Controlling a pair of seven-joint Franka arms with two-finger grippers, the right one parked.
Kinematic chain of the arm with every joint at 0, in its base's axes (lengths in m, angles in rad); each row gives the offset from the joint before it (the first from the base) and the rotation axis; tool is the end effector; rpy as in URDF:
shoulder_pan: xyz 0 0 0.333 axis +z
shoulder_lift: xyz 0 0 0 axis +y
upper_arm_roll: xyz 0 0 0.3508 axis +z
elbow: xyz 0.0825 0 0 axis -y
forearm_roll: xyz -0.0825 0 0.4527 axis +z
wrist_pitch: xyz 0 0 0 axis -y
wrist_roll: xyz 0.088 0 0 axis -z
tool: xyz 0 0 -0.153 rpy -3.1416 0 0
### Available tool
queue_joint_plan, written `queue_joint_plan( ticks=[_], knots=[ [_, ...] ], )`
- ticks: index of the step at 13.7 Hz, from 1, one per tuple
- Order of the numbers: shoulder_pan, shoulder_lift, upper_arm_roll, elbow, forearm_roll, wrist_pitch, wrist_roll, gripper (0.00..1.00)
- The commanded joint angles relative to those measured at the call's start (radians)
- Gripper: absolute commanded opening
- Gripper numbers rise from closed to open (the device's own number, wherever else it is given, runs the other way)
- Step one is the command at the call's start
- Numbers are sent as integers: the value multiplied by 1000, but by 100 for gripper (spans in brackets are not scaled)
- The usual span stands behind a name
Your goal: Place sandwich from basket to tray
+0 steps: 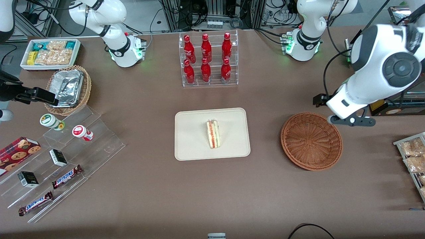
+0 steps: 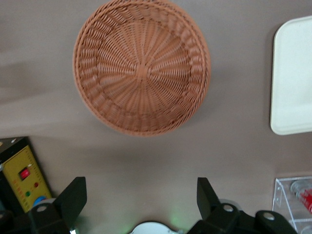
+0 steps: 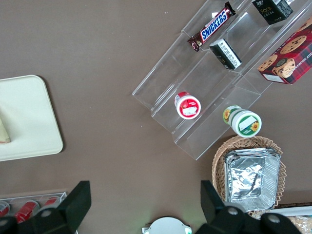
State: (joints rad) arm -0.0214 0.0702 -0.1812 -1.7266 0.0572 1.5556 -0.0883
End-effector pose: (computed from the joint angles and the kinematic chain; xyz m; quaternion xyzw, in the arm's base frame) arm 0.6050 -0.1130 0.4873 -0.9907 0.0602 0.1152 0.0392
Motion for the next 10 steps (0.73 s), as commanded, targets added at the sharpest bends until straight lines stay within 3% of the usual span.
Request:
queue_joint_plan(
  ticks=[1,10],
  knots=[
    [5,-73,3,-34,-3,-46,24,100],
    [0,-173,137,-10,-39,-140,99,100]
  ],
)
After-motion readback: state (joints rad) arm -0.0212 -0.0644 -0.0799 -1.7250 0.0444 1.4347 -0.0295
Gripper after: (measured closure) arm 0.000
